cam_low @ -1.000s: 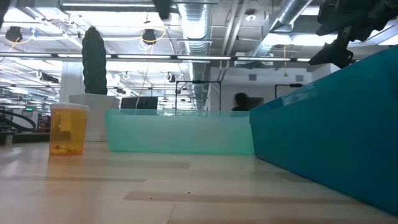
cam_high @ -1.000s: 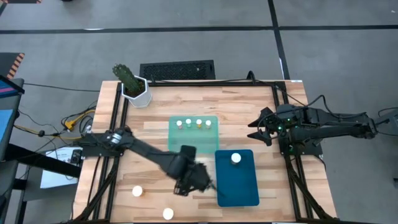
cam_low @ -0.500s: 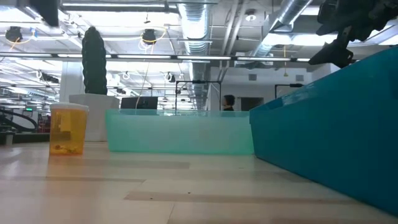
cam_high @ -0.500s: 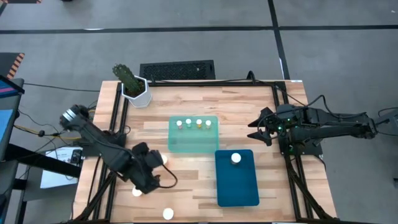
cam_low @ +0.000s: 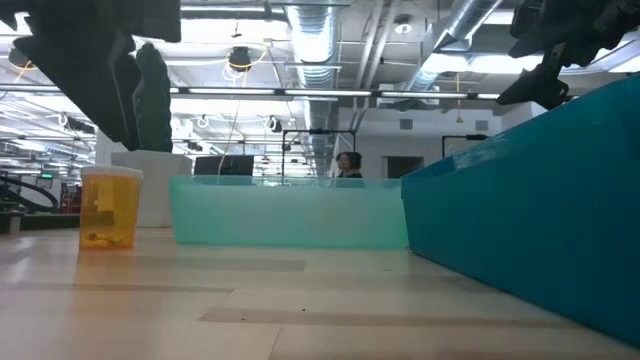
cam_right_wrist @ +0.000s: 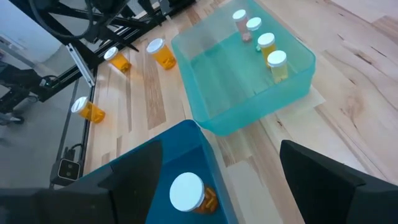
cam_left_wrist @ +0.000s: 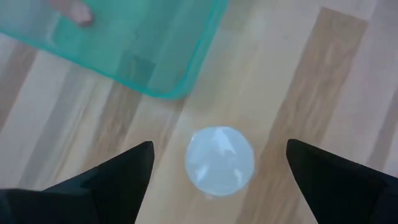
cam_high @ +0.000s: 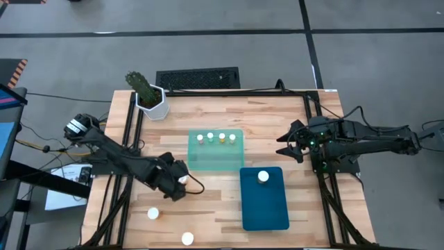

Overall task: Pick and place medicine bottles into bin by pill shape (circle, oval)
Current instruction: Put the large orange pill bottle into the blue bin

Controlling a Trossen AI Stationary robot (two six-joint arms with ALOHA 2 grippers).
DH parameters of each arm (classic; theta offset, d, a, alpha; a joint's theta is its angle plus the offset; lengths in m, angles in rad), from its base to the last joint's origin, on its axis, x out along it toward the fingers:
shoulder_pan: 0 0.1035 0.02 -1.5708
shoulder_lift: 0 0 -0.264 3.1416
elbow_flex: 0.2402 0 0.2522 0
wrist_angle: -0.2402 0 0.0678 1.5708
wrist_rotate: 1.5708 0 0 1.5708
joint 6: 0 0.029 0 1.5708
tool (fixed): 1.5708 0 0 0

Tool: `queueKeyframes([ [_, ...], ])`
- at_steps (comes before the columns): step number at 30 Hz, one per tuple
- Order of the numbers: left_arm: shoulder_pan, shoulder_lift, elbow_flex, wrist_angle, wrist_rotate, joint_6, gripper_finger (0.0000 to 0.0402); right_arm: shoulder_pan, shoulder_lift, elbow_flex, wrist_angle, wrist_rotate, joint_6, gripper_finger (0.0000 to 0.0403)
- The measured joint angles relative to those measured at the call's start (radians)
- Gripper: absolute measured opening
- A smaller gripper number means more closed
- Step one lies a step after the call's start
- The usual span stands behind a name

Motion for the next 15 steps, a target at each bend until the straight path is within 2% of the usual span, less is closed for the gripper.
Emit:
queueKeyframes([
  [15, 0.066, 0.08, -0.012, 0.041, 0.06, 0.157, 0.0359, -0.001, 0.0, 0.0, -0.004, 0.0, -0.005, 0.0333],
])
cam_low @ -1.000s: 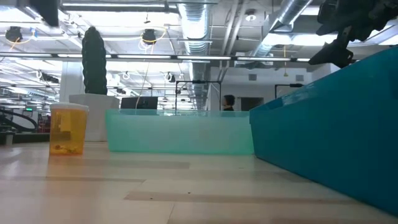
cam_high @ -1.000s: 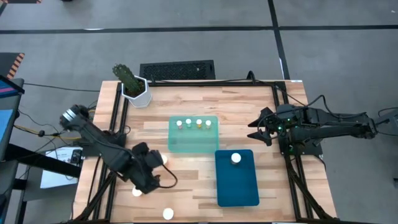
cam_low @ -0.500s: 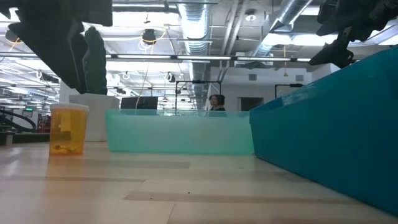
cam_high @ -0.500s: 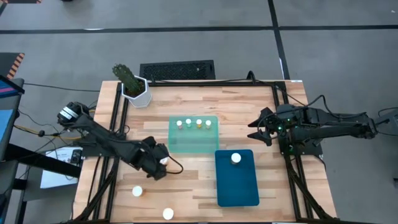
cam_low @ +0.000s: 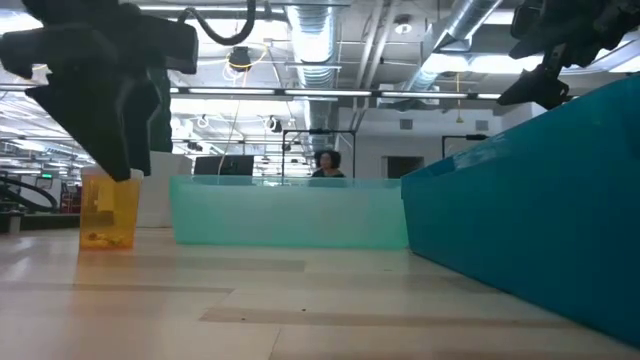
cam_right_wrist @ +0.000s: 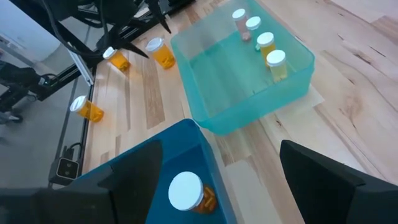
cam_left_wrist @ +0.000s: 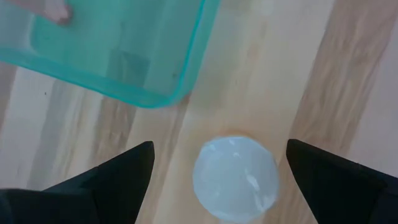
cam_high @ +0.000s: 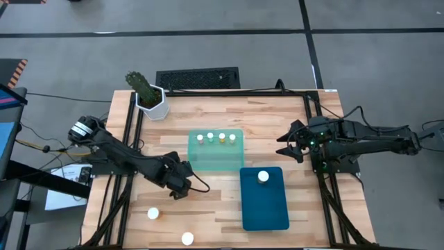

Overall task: Pick and place medicine bottles into bin by pill shape (circle, oval)
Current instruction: Put the large orange pill bottle into the blue bin

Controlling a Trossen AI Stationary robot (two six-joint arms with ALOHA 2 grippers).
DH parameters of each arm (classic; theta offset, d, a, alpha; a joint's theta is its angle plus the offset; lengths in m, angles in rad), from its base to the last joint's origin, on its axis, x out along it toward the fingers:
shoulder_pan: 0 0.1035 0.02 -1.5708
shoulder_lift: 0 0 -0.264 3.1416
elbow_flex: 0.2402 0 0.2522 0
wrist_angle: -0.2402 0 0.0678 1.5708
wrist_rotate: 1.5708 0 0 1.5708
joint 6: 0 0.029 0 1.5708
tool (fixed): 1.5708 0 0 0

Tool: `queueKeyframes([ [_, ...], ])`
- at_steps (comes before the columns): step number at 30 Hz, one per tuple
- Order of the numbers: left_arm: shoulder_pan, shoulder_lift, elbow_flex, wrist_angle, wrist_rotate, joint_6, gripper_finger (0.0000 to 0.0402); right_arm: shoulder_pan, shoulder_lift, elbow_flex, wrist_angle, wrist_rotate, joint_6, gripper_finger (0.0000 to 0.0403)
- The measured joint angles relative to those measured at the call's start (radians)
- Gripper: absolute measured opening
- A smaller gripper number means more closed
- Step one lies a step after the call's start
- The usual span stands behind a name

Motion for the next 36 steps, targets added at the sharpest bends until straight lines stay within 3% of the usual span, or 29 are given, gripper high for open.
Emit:
queueKeyframes([
  [10, -0.008, 0.009, 0.0, -0.009, 0.027, -0.013, 0.0353, 0.0, 0.0, 0.0, -0.014, 0.001, -0.003, 0.0333],
  [24, -0.007, 0.018, -0.002, -0.008, 0.08, 0.01, 0.0248, 0.0, 0.0, 0.0, -0.016, 0.003, -0.003, 0.0333],
  [36, -0.007, 0.017, -0.021, 0.016, 0.104, -0.029, 0.0206, 0.0, 0.0, 0.0, -0.017, 0.003, -0.003, 0.0333],
])
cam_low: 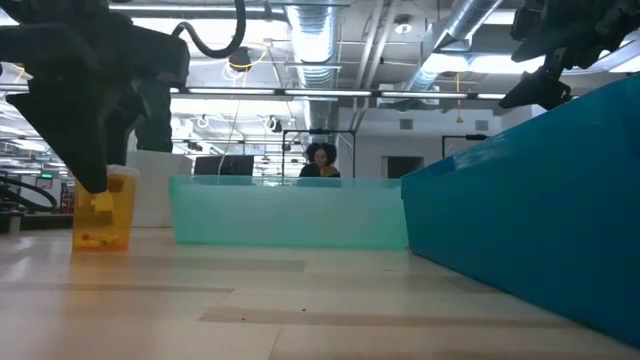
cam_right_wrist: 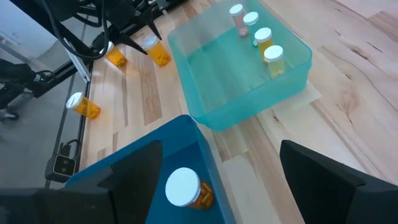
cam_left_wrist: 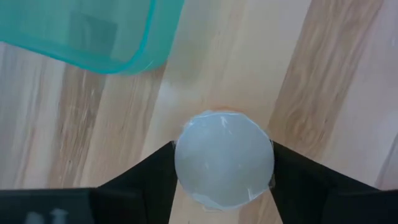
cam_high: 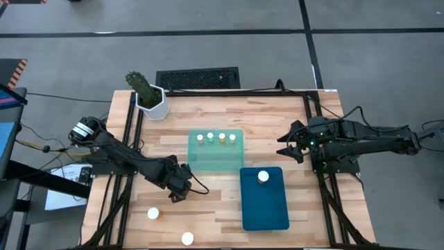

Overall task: Pick and place medicine bottles into bin by pill shape (circle, oval)
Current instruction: Put the large orange pill bottle into the blue bin

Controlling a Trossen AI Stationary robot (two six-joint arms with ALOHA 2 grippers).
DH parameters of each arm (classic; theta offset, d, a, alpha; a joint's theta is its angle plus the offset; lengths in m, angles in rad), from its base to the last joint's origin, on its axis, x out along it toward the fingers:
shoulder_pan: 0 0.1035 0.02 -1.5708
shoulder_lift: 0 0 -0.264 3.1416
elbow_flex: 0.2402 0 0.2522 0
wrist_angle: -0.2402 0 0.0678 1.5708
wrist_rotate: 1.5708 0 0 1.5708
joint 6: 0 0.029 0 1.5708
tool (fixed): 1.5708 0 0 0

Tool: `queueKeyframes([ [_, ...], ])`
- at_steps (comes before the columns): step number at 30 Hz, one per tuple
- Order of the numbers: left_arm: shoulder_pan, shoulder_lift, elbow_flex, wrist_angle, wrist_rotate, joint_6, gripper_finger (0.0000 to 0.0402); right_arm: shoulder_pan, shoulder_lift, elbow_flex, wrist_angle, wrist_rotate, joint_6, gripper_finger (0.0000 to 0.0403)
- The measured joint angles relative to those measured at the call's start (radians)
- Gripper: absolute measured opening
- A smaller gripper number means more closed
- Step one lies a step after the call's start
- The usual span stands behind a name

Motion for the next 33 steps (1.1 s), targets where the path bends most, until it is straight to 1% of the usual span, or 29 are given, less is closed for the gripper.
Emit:
queueKeyframes([
  [4, 0.0, 0.0, 0.019, 0.002, 0.002, -0.022, 0.0207, 0.0, 0.0, 0.0, 0.0, 0.0, 0.0, 0.0333],
  [8, 0.0, 0.0, 0.085, 0.005, 0.002, -0.023, 0.0209, 0.0, 0.0, 0.0, 0.0, 0.0, 0.0, 0.0333],
  [15, 0.0, 0.0, 0.269, -0.006, 0.01, -0.024, 0.021, 0.0, 0.0, 0.0, 0.0, 0.0, 0.0, 0.0333],
  [17, 0.0, 0.0, 0.332, -0.004, -0.009, -0.013, 0.021, 0.0, 0.0, 0.0, 0.0, 0.0, 0.0, 0.0333],
  [22, 0.031, 0.0, 0.455, -0.001, -0.108, 0.049, 0.021, 0.0, 0.0, 0.0, 0.0, 0.0, 0.0, 0.0333],
  [28, 0.105, 0.019, 0.544, 0.086, -0.101, 0.141, 0.021, 0.0, 0.0, 0.0, 0.001, 0.001, 0.001, 0.0333],
  [31, 0.135, 0.075, 0.604, 0.118, -0.082, 0.227, 0.021, 0.0, 0.0, 0.0, 0.002, 0.001, 0.001, 0.0333],
  [33, 0.153, 0.123, 0.647, 0.106, -0.071, 0.281, 0.021, 0.0, 0.0, 0.0, 0.001, 0.001, 0.001, 0.0333],
])
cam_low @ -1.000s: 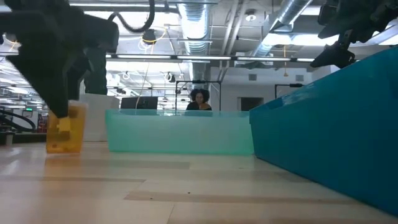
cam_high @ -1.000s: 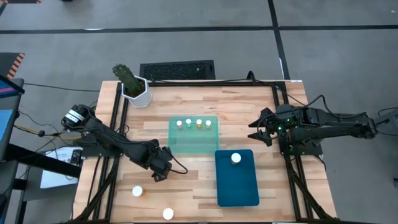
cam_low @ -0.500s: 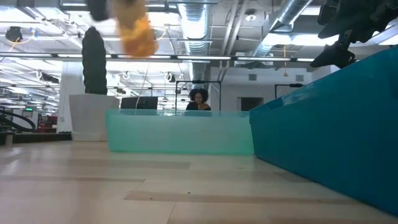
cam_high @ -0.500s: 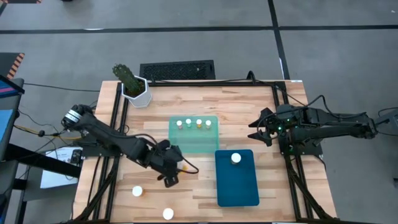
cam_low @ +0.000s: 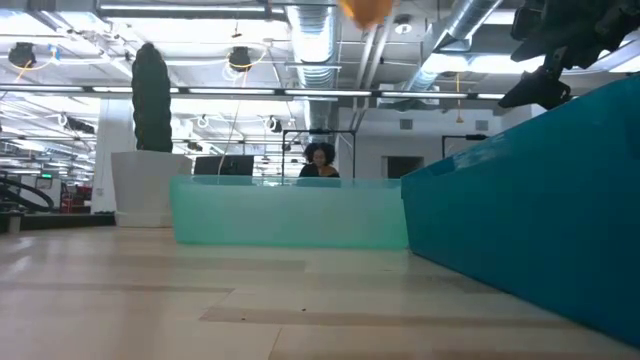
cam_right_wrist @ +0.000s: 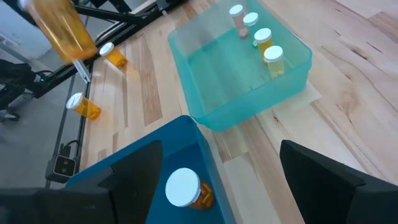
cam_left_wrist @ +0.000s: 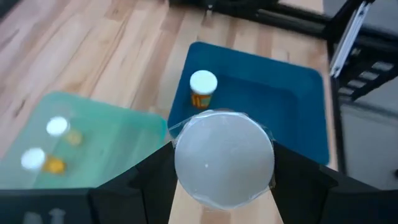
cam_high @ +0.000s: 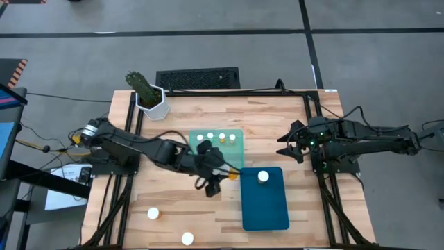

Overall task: Pick and place medicine bottles into bin by pill shape (circle, oval)
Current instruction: Put the large orange pill bottle into the blue bin

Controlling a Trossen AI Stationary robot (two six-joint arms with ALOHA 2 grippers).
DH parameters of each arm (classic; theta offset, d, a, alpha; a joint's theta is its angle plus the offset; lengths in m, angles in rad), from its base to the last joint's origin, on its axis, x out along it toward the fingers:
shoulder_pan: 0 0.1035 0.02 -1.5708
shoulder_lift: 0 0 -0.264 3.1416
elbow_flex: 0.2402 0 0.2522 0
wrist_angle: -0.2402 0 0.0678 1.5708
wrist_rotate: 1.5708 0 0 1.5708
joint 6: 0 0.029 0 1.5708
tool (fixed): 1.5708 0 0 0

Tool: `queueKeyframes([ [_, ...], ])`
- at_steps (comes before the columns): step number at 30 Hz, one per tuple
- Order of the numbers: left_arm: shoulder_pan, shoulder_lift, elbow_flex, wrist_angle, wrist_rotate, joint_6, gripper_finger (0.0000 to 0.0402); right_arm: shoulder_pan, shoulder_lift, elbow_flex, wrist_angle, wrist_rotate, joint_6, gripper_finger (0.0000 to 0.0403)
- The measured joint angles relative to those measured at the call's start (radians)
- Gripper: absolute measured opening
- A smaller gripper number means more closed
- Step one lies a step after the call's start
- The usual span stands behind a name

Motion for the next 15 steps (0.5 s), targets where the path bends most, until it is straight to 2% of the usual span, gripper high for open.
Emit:
queueKeyframes([
  [8, 0.06, 0.229, 0.206, -0.02, 0.062, 0.186, 0.021, 0.0, 0.002, -0.001, -0.005, 0.001, 0.0, 0.0333],
  [15, 0.102, 0.371, 0.307, -0.033, 0.105, 0.243, 0.021, 0.0, 0.001, -0.003, -0.018, 0.001, 0.0, 0.0333],
])
